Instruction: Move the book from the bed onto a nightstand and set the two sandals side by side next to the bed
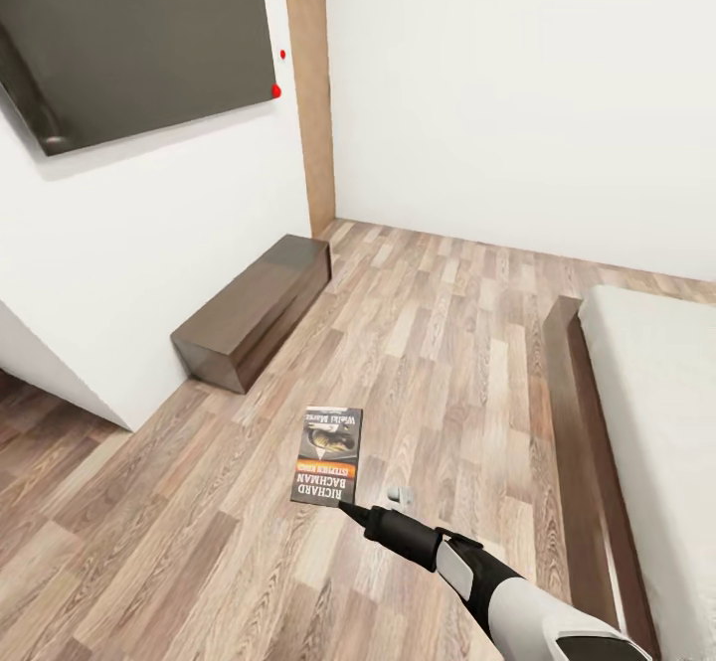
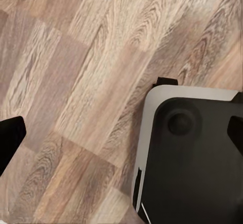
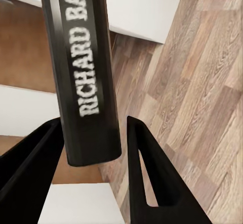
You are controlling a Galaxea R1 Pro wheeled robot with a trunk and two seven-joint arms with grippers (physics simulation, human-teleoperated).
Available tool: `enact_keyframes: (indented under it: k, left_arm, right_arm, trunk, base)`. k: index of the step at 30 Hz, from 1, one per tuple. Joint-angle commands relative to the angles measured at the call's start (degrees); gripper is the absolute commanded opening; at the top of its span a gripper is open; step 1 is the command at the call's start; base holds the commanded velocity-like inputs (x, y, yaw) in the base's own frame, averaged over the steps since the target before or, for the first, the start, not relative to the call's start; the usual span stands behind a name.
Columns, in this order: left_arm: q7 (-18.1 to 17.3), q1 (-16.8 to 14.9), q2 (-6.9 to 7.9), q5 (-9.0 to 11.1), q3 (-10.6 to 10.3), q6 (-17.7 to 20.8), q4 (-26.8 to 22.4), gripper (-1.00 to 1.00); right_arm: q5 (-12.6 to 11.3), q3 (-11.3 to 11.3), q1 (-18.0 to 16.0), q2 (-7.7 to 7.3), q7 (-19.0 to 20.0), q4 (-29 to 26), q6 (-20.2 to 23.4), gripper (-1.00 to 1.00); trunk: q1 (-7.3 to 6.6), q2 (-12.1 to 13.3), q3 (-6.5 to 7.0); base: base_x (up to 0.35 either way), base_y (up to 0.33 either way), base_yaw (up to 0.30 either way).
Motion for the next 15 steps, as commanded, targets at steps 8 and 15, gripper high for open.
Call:
enact_keyframes:
  k: [8,15]
  left_arm:
    - [0.3,0.1,0.03,0.1,-0.5,-1.3,-0.1,1.0]
    - [0.3,0.1,0.03,0.1,-0.5,-1.5,-0.1,1.0]
  right_arm:
    - [-0.2,-0.4,-0.1,0.03,0.2,0.0,0.5,-1.0]
    - [-0.2,-0.4,-0.1,0.05,0.2,0.0,0.5,-1.0]
  trunk:
    - [0.04,-0.1,0.19]
    - [0.04,-0.1,0.45]
  base:
    - [0.045,0.023,-0.278]
    - [0.011,0.005,-0.277]
